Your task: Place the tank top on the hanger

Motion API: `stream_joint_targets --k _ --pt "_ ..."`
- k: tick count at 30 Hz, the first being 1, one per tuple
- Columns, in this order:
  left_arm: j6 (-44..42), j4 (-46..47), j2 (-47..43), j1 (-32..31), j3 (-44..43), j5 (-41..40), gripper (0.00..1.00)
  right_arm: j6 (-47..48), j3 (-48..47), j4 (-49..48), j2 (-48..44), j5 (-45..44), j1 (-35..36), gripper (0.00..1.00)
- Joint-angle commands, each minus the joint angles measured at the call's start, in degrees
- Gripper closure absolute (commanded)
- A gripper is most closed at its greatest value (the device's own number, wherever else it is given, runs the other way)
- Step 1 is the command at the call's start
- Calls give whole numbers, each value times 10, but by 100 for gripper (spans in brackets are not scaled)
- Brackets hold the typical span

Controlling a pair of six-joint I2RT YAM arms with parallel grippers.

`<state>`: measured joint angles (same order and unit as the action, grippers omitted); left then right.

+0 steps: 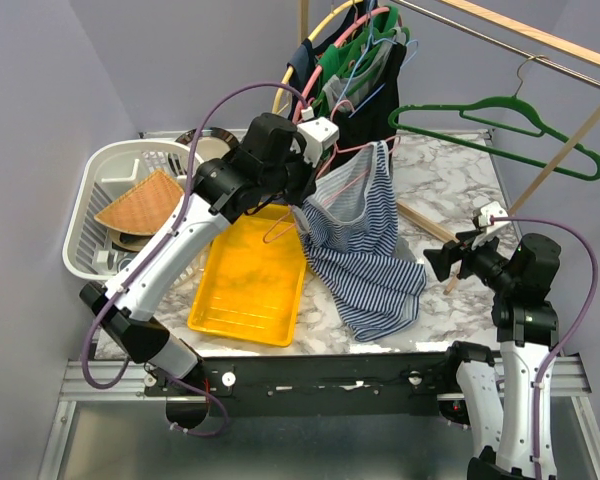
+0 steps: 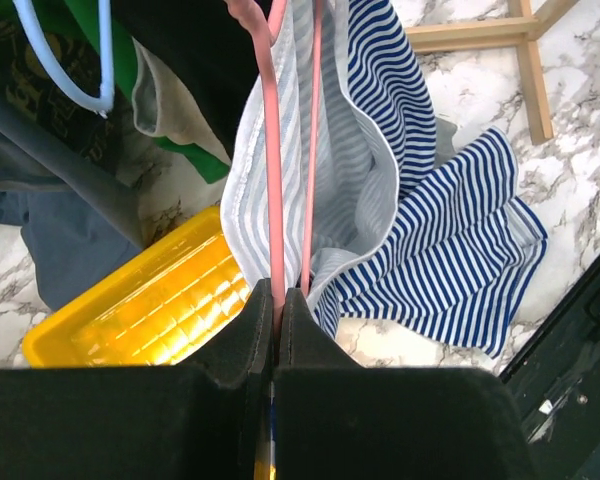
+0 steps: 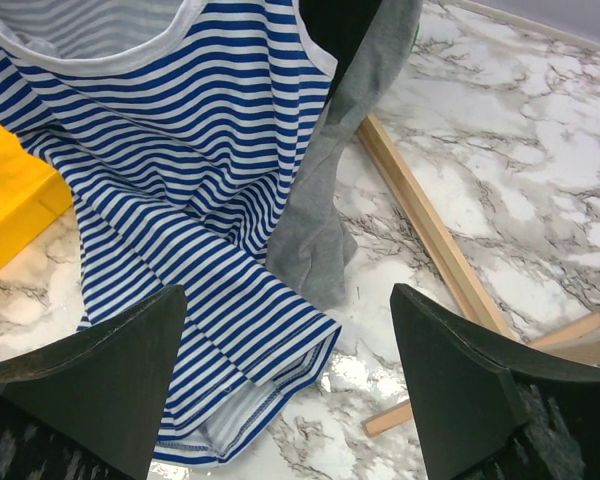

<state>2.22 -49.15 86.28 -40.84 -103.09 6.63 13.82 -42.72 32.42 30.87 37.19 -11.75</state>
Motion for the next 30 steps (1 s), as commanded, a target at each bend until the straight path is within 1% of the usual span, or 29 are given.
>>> stream_joint_targets --k 1,15,20,27,30 --pt "9 -5 43 17 -54 -7 100 -6 8 -20 -7 17 -3 9" --pt "56 -18 165 32 -225 3 100 -6 11 -20 -13 18 -3 9" --pt "80 -9 192 37 -277 10 100 -6 11 -20 -12 19 -4 9" --pt "99 21 221 38 -315 2 100 -6 11 -20 -11 17 -3 9" --pt "90 40 227 38 -317 25 100 -6 11 -21 -11 17 -3 9"
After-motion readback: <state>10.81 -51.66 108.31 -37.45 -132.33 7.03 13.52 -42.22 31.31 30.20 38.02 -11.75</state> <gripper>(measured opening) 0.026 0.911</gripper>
